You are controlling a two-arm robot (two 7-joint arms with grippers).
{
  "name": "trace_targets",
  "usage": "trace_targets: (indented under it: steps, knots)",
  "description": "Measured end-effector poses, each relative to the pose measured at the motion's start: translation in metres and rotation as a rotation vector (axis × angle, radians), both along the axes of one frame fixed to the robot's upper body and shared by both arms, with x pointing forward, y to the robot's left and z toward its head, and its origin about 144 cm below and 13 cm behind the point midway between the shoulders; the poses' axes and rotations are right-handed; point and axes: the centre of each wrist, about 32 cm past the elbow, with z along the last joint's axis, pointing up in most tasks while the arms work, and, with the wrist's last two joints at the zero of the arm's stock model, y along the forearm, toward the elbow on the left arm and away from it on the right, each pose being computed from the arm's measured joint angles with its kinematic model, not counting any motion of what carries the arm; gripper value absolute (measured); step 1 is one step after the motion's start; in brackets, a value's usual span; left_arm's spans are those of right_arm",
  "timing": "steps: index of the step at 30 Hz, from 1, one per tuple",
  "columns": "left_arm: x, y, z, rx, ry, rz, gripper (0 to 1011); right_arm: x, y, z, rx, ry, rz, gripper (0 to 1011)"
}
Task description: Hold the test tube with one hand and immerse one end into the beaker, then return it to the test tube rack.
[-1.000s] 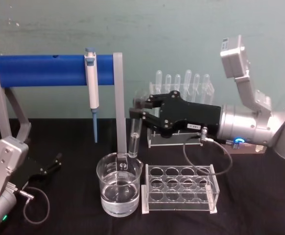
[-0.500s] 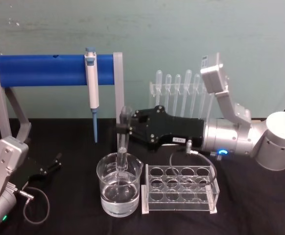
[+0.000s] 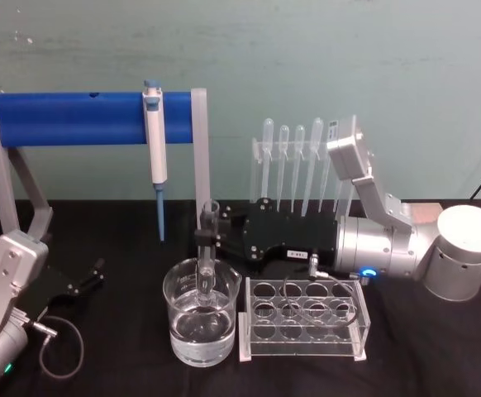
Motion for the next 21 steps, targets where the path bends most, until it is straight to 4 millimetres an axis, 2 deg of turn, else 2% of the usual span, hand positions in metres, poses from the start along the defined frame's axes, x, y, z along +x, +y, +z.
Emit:
trace_targets:
  steps: [21]
  knots:
    - [0.000,0.000,0.000,0.000,0.000,0.000,1000,0.003,0.002,-0.034,-0.010,0.028,-0.003,224]
